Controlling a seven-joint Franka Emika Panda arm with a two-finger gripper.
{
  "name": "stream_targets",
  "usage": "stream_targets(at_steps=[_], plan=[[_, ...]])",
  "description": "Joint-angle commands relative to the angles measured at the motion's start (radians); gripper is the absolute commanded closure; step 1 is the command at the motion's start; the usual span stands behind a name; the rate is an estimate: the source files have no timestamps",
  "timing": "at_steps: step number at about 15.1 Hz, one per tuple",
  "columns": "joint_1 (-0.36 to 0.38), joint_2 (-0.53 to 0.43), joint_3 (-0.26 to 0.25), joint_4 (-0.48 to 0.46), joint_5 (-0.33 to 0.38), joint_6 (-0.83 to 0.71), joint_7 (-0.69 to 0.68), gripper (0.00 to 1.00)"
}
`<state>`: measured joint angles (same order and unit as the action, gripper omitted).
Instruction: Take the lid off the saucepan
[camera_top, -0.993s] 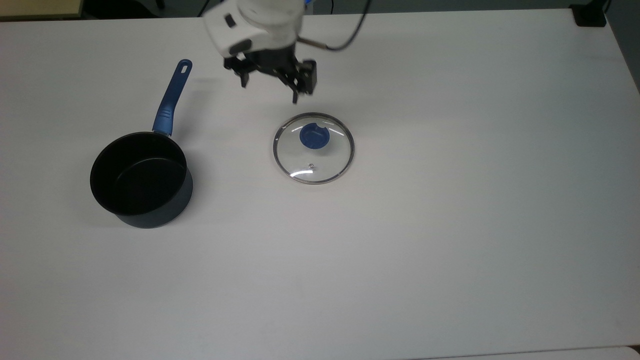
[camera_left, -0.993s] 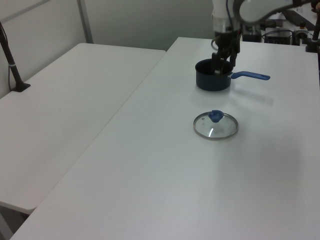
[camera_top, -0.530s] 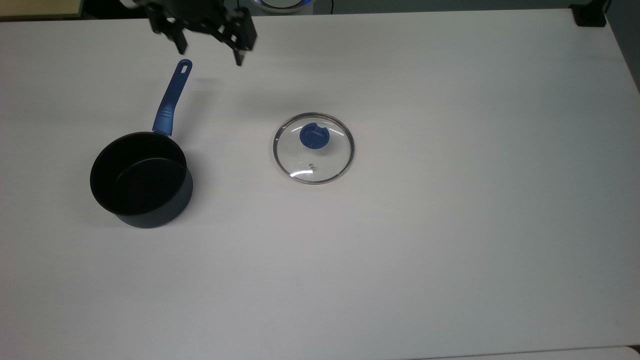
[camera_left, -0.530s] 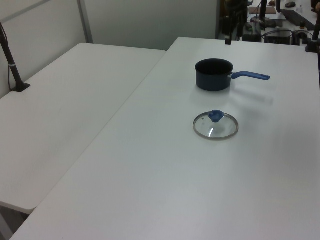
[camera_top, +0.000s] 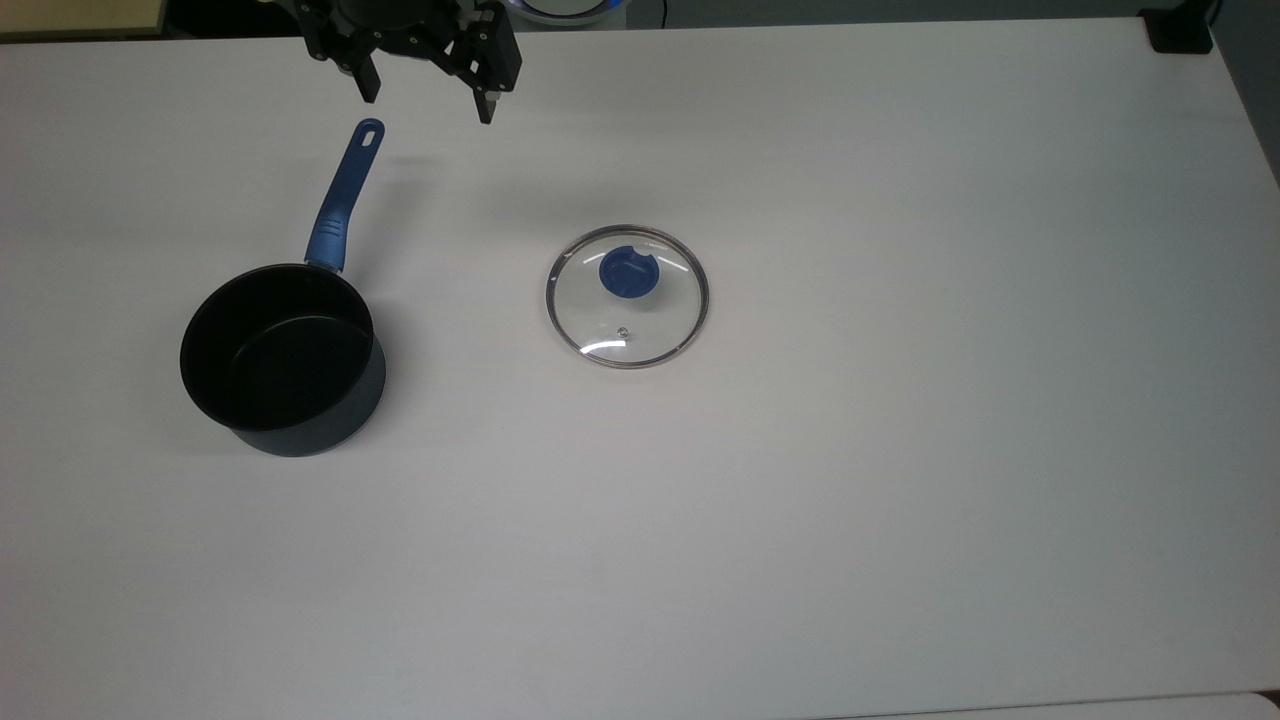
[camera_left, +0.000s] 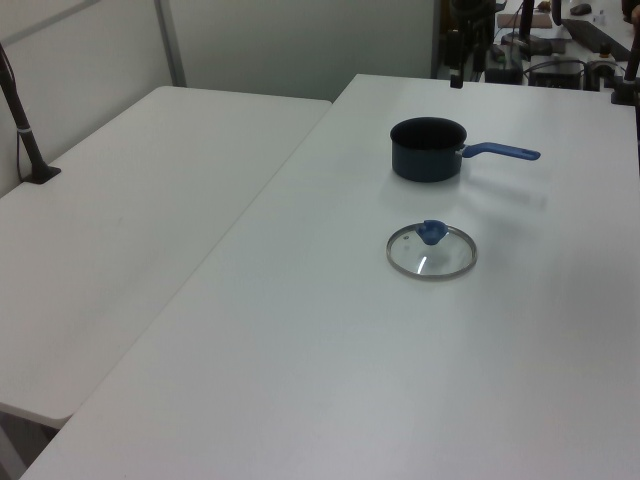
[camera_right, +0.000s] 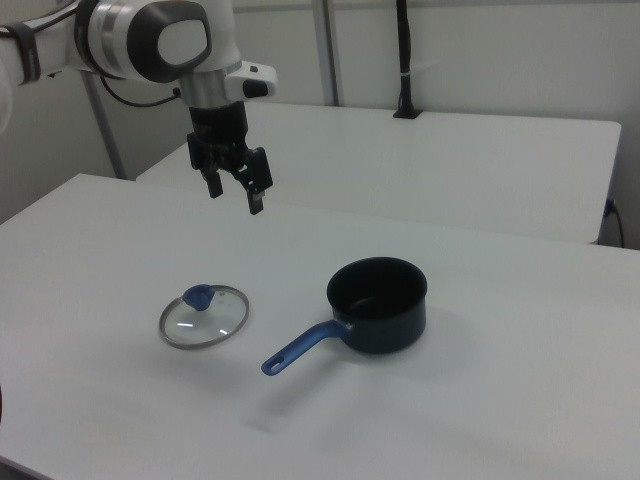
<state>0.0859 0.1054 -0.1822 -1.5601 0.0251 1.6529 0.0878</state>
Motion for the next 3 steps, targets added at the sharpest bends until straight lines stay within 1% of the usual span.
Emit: stream_targets(at_steps=[1,3], plan=[[0.012,-0.009,-0.005,-0.002,0.007,-0.032,-0.005,0.0],[0.011,-0.009,-0.005,-0.002,0.007,-0.032,-0.013,0.0]])
